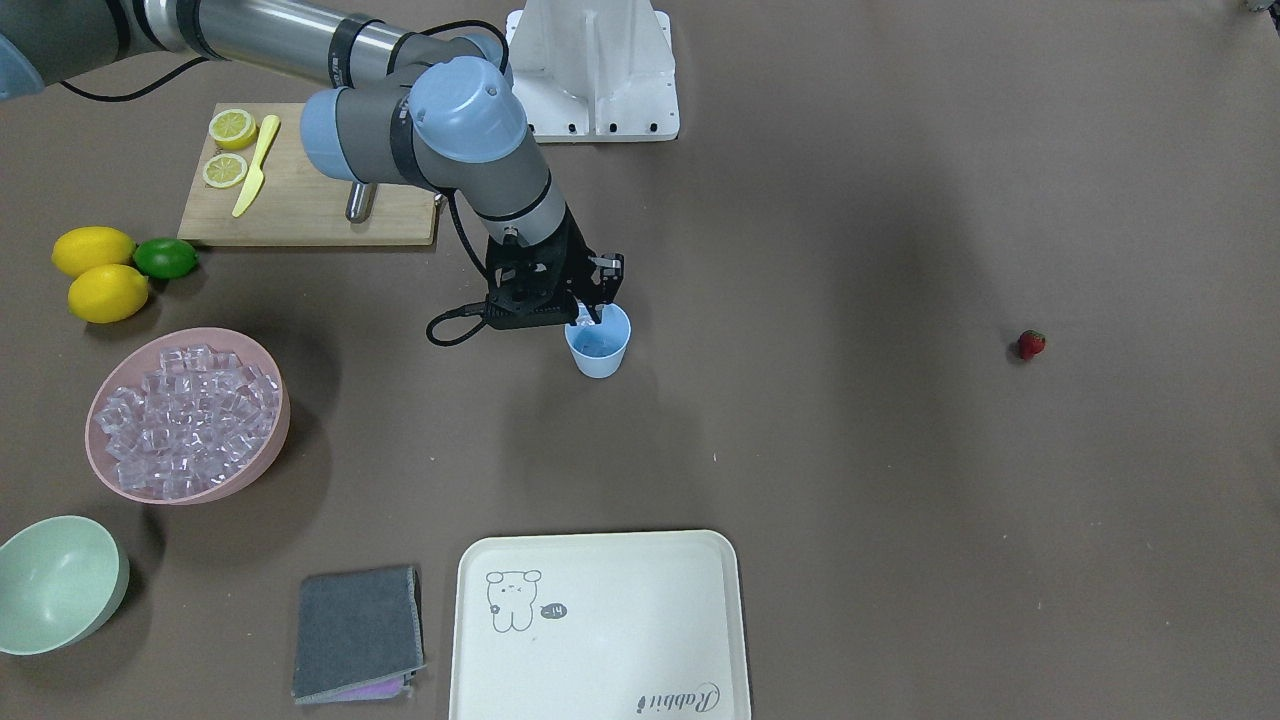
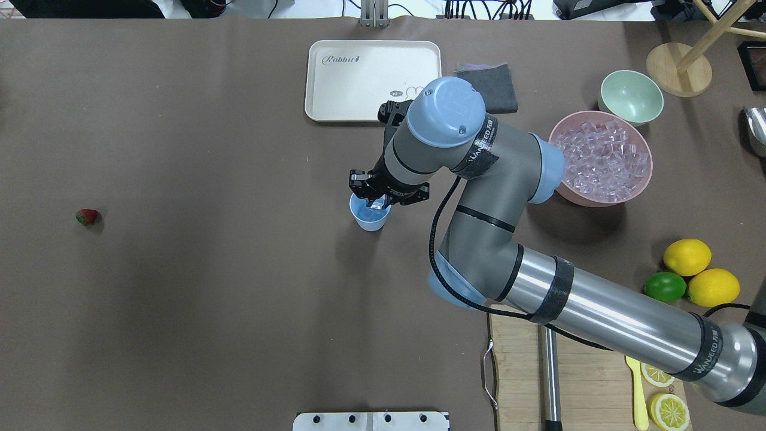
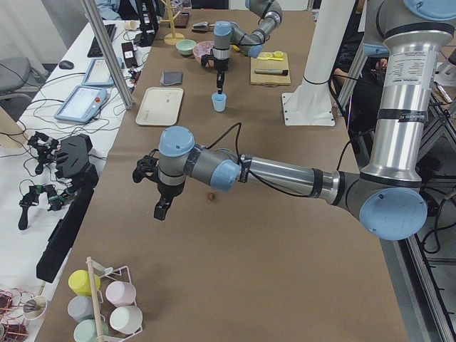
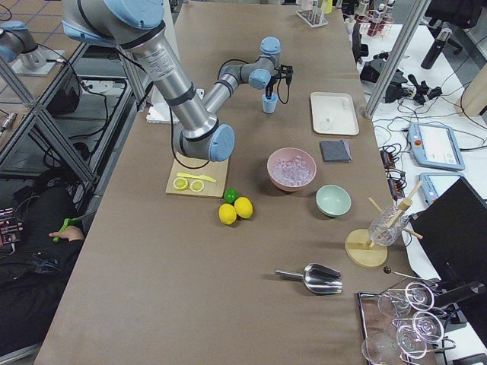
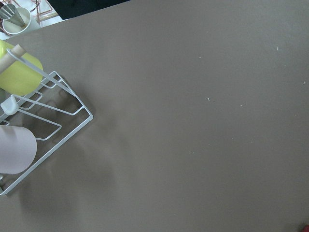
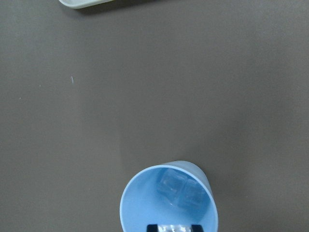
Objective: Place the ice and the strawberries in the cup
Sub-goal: 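Open the right gripper to drop the ice cube into the cup, then move the right gripper back over the bowl while the left reaches for the strawberry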
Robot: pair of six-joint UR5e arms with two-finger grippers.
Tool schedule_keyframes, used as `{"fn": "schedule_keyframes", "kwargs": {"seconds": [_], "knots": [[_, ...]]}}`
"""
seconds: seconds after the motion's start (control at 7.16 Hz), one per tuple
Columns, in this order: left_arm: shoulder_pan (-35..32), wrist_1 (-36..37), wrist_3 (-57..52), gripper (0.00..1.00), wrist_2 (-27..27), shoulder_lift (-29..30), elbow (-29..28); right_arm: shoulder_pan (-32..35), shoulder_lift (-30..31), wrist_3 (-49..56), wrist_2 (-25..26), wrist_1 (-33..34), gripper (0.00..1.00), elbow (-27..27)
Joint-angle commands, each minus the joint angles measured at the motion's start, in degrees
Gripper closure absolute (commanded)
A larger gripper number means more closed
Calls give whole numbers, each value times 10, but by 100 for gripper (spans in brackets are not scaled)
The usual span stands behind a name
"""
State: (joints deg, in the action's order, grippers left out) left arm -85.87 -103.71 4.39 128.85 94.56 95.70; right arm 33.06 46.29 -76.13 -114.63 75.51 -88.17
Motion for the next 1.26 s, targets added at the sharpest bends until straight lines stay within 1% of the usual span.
{"fn": "schedule_keyframes", "kwargs": {"seconds": [0.0, 0.14, 0.42, 0.56, 0.7, 0.84, 0.98, 1.12], "knots": [[0, 0, 0, 2, 0, -1, 0, -2, -7, -3, 19, 1, 8, -1], [0, 0, 0, 2, 0, -1, 0, 1, -12, -12, 20, 3, 1, -1], [0, 1, 1, 2, 2, 0, 13, 12, -13, -19, 9, 9, 1, -12], [0, 0, 1, 2, 3, -1, 28, 33, 9, -16, -13, 15, 1, -37], [7, 2, 2, 2, 2, 4, 30, 59, 51, -3, -34, 38, 1, -85], [13, -17, 0, 2, 3, 5, 32, 86, 99, 21, -57, 43, 1, -132], [19, -64, 17, 2, 8, 1, 17, 110, 142, 43, -79, 41, 1, -163], [58, -101, 92, 2, 10, -9, 6, 120, 173, 60, -82, 39, 1, -188]]}}
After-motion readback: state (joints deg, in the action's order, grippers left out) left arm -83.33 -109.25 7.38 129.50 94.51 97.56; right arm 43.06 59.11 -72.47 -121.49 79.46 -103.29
